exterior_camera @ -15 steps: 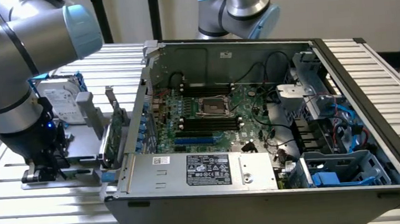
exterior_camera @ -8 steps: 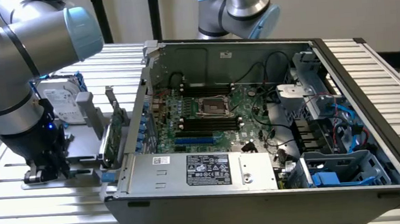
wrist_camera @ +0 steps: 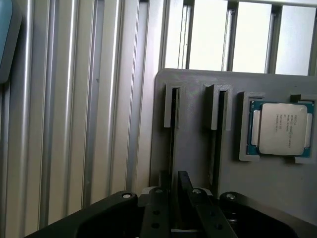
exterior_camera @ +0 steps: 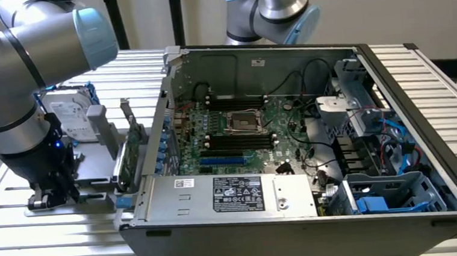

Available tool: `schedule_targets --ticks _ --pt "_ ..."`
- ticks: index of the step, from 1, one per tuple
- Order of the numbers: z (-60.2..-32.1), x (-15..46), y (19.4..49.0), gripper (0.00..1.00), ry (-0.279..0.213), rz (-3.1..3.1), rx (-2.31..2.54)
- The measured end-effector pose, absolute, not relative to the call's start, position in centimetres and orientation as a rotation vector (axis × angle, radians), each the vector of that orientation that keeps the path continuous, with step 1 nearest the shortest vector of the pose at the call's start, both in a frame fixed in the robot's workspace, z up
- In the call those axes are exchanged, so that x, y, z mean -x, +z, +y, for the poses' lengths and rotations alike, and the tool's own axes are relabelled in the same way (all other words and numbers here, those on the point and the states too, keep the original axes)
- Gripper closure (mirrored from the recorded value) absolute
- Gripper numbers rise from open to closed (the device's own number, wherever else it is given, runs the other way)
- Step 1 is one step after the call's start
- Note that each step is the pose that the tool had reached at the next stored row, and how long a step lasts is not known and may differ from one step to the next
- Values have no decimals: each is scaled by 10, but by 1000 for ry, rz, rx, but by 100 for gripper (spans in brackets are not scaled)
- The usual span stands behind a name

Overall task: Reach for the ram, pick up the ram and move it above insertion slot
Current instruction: 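Pick up the ram and move it above insertion slot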

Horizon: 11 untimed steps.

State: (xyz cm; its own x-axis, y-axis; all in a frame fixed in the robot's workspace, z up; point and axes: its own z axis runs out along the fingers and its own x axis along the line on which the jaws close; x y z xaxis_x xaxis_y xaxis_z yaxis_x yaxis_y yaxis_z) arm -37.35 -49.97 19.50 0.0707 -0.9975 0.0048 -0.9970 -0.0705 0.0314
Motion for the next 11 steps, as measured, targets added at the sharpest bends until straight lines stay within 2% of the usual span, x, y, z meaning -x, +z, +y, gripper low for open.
schedule_targets --ticks 2,11 --pt "-500 373 195 87 -28 -2125 -2278" --pt "-500 373 195 87 -28 -2128 -2275"
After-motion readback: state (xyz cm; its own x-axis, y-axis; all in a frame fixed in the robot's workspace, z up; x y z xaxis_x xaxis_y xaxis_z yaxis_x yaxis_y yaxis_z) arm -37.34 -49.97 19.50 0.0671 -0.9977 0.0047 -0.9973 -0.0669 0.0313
